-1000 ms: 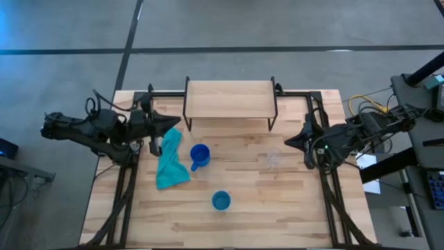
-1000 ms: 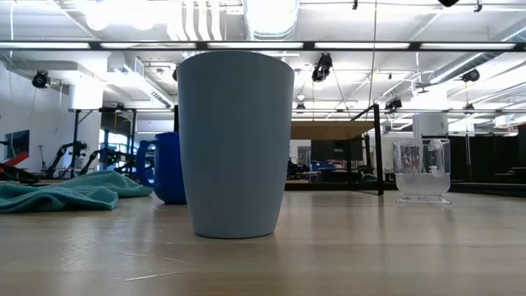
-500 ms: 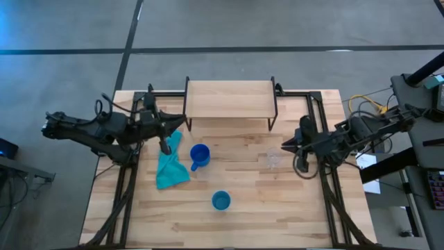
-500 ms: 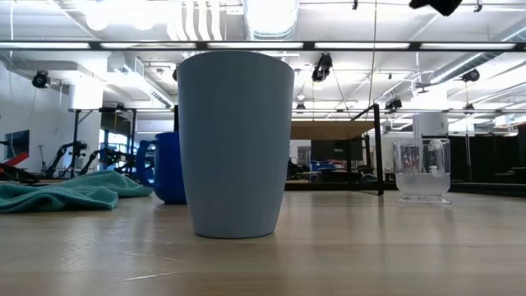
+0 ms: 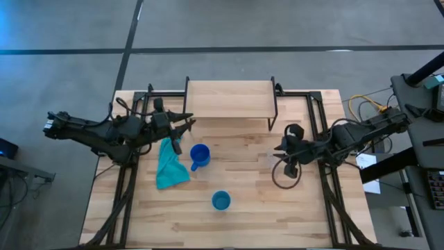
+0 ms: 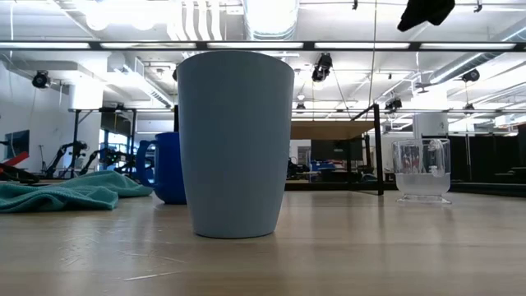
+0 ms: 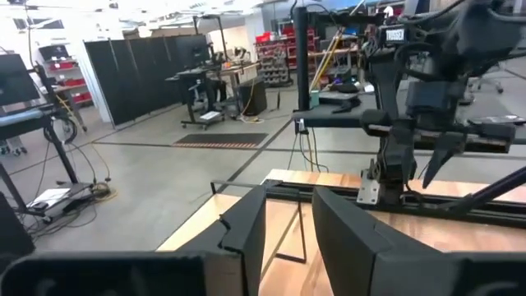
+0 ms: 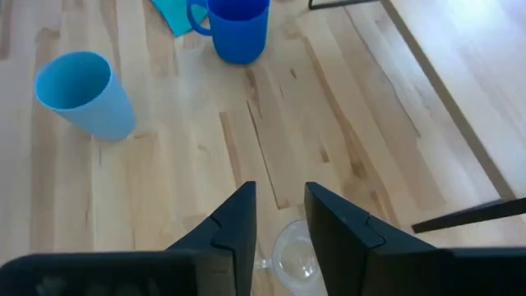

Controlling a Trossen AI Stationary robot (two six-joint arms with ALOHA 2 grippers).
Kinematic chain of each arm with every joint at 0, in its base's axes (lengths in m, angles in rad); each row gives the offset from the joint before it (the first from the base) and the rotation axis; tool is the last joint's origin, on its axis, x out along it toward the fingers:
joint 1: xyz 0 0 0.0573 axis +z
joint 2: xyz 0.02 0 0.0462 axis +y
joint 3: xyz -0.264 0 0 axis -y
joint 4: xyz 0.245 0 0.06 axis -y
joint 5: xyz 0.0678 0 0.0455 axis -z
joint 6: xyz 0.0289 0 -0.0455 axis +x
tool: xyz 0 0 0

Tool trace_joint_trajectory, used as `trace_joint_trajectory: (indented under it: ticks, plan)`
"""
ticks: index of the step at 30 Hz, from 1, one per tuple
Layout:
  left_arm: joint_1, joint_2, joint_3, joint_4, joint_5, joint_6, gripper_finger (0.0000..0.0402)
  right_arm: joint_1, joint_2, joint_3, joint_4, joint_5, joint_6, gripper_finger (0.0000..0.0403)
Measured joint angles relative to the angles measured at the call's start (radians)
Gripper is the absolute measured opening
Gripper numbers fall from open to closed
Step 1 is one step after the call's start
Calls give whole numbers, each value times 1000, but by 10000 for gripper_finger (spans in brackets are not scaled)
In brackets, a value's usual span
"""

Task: Stack small to large cups/mugs on shelf
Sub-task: Put the transparent mug on the shelf

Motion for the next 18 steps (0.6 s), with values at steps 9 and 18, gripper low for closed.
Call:
trace_joint_trajectory:
  ticks: [9, 18]
  plan:
    - [13, 4, 0, 166, -1, 7, 90, -23, 125, 0, -3, -1, -4, 100]
    - [14, 3, 1, 178, -1, -6, 90, -37, 182, 0, -66, -88, 17, 100]
